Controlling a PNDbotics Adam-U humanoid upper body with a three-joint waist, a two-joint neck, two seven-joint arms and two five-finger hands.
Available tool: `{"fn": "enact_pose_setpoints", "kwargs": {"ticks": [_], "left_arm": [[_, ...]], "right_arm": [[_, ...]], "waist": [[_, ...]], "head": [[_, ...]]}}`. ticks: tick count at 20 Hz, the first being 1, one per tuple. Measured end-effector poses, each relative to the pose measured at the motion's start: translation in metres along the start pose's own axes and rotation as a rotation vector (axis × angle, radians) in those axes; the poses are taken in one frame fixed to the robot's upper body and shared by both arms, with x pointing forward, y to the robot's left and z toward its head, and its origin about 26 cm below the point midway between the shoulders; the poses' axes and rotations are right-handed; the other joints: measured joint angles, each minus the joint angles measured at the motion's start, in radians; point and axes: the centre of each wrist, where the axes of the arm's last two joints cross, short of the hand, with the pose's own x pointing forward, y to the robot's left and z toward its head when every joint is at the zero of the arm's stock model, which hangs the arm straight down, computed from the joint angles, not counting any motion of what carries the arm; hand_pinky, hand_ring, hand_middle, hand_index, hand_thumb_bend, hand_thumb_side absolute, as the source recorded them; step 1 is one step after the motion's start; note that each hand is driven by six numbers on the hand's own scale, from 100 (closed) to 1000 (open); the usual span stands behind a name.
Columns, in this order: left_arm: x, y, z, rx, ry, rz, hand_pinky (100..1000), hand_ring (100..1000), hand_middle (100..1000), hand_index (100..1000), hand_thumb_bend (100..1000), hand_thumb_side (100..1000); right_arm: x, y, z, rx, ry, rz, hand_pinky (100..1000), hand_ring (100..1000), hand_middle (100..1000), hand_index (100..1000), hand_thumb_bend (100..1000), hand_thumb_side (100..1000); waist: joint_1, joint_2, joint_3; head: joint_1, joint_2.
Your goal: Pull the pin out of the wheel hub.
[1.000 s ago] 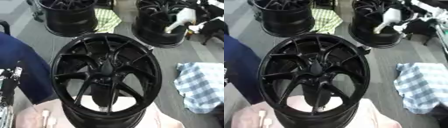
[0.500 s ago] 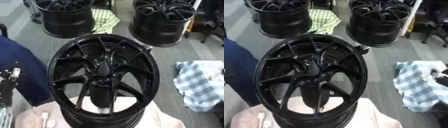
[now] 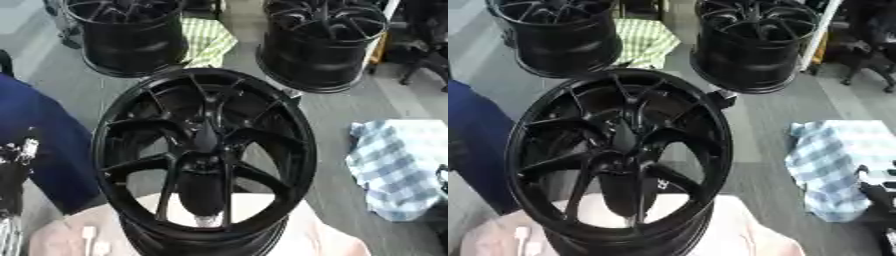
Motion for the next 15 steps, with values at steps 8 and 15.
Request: {"fn": "enact_pose_setpoints", "kwargs": {"ticks": [8,15], "left_arm": [[-0.018,0.007,-0.001,-0.024,0.025,-0.03,732,699,677,810,313,626],[-0.041,0.011,0.001,-0.037,0.065,-0.079,725,687,665,802,285,621]], "right_arm": [[0.025,0.062,0.028,-0.012,-0.096,-0.177,701,608,653,809,100,403],[0.029,0.111,0.064,0.004,-0.091,-0.317,689,583,623,784,100,386]], "waist": [[0.012,0.002,-0.004],[0.018,0.008,-0.006]], "head": [[0.0,-0.001],[0.004,-0.014]]}}
